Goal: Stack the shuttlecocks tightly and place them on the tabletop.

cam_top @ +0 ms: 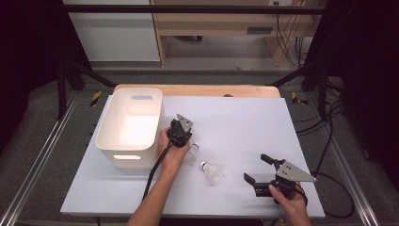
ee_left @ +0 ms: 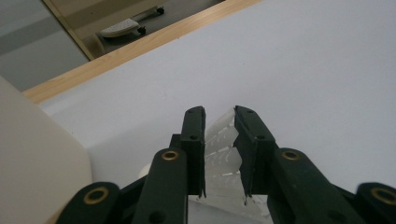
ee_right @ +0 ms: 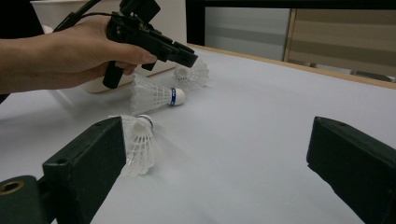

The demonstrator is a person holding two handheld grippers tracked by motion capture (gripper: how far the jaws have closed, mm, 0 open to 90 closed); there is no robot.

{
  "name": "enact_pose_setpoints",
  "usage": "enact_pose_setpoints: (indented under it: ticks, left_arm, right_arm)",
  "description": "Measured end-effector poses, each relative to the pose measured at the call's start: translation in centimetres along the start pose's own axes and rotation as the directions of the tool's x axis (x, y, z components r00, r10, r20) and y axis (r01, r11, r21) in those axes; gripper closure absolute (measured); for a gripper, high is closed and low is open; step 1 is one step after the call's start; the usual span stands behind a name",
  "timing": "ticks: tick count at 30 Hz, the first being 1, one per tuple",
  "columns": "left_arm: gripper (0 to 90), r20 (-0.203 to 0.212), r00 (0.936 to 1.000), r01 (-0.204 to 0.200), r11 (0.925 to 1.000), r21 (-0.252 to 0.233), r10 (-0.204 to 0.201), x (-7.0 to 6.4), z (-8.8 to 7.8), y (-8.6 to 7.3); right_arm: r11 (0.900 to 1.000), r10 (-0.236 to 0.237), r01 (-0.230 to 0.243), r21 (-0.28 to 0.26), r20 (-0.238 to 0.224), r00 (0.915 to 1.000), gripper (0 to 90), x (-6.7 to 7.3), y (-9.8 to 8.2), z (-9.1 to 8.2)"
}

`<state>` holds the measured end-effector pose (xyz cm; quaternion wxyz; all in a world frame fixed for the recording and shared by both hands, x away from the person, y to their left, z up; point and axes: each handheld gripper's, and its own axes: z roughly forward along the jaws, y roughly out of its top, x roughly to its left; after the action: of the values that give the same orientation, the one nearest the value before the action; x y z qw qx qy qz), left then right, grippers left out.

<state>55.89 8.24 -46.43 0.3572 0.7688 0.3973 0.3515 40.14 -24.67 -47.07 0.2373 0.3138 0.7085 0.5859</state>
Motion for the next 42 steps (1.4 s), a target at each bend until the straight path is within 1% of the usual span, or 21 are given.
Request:
enact_pose_setpoints:
  ticks: [5,6,9,10,11,15,21,24,29,35,38,42]
  left_arm:
    - [81.0,0.012,0.9999,0.009,0.9999,-0.008,-0.009,0.0,0.1,0.1]
    - [82.7,0.012,0.9999,-0.001,0.9999,-0.017,0.001,0.1,0.2,0.2]
    - [87.1,0.019,0.9998,0.003,1.0,-0.007,-0.003,0.1,0.2,0.4]
    - [88.1,0.021,0.9998,-0.003,0.9999,-0.014,0.004,0.2,0.3,0.5]
    - [89.0,0.026,0.9996,0.008,0.9999,-0.006,-0.008,0.1,0.2,0.5]
    - [90.0,0.025,0.9996,0.016,0.9998,-0.009,-0.016,0.2,0.3,0.6]
    - [90.0,0.003,1.0,0.001,1.0,0.0,-0.001,0.2,0.0,0.7]
    - [90.0,-0.02,0.9995,-0.023,0.9997,0.007,0.023,0.1,-0.3,0.8]
    - [90.0,-0.037,0.9993,-0.011,0.9999,0.002,0.011,0.3,-1.0,1.1]
    - [90.0,-0.046,0.9988,-0.014,0.9999,-0.001,0.014,-0.2,-1.8,1.4]
    - [90.0,-0.055,0.9982,-0.023,0.9997,0.003,0.023,-0.5,-2.2,1.5]
    - [90.0,-0.068,0.9974,-0.022,0.9997,0.006,0.023,-0.7,-2.7,1.6]
  right_arm:
    - [1.0,0.0,0.0,0.0,0.0,1.0,5.1,0.0,0.0,0.0]
    - [1.0,0.001,-0.001,0.0,-0.001,1.0,5.1,0.0,0.0,0.0]
    - [1.0,0.002,-0.002,0.001,0.0,1.0,5.0,0.0,0.0,0.0]
    - [1.0,0.004,-0.004,0.002,0.0,1.0,5.1,0.0,0.0,0.0]
    - [1.0,0.003,-0.003,0.003,0.0,1.0,5.0,0.0,0.0,0.0]
    - [1.0,0.004,-0.004,0.006,0.0,1.0,5.0,0.0,-0.1,0.1]
    - [1.0,0.003,-0.003,0.006,-0.003,1.0,5.0,0.0,-0.1,0.2]
    - [1.0,0.002,-0.002,0.004,-0.003,1.0,5.0,0.0,-0.1,0.2]
    - [1.0,0.003,-0.003,0.003,-0.002,1.0,5.0,0.0,0.0,0.1]
    - [1.0,0.0,0.0,0.003,-0.007,1.0,5.0,0.1,0.0,0.2]
    - [1.0,0.0,0.0,0.001,-0.006,1.0,4.9,0.1,0.0,0.1]
    - [1.0,-0.001,0.001,0.002,-0.005,1.0,4.9,0.0,0.0,0.2]
